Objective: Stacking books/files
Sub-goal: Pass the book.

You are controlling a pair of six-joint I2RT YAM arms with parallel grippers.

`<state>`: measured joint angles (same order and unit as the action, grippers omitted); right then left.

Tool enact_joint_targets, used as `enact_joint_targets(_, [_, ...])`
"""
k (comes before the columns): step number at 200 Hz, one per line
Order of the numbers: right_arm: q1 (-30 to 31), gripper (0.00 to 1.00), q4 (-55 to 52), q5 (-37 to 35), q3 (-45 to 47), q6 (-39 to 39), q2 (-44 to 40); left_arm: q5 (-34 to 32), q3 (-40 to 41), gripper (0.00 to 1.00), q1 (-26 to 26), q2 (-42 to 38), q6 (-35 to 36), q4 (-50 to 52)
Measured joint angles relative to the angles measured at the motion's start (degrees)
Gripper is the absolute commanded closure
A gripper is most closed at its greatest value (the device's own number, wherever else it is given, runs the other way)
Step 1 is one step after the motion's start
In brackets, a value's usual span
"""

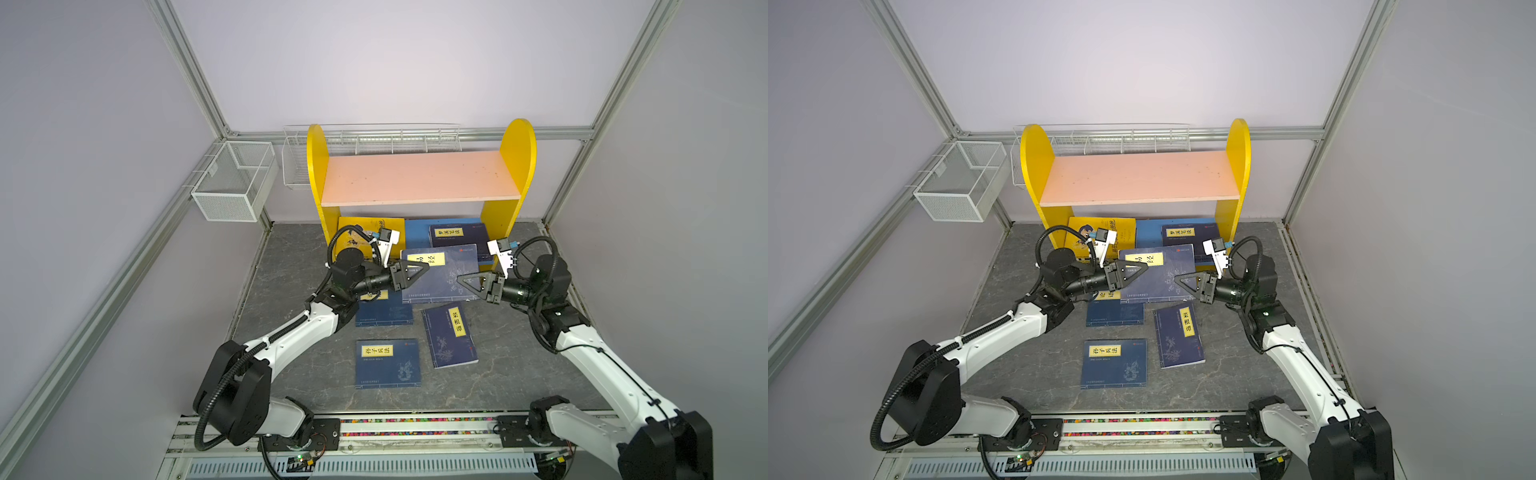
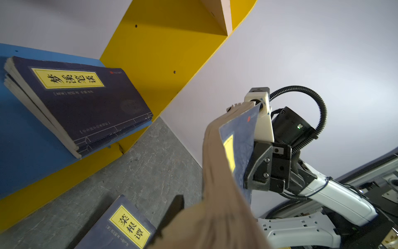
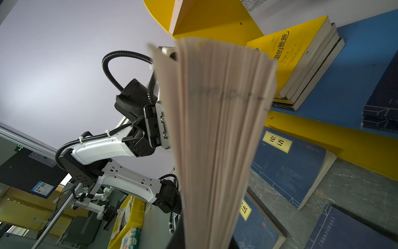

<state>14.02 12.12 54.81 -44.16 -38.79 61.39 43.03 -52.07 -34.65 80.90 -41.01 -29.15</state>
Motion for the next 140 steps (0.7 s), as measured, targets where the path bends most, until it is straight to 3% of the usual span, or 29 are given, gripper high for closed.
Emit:
enact_joint_targets(74, [0.1,0.94,-19.5,-2.6,-3.2,13.7,-0.3,-1.7,0.0,0.79,2.7,-6.0,5.7,8.0])
enact_joint_targets(91, [0.1,0.94,-22.4,-3.0,-3.2,15.0,-0.3,-2.1,-0.7,0.85,3.7,-6.8,5.8,8.1])
enact_joint_targets(140, [0.1,0.94,-24.9,-4.0,-3.4,15.7,-0.3,-2.4,-1.8,0.89,3.6,-6.4,5.9,8.7])
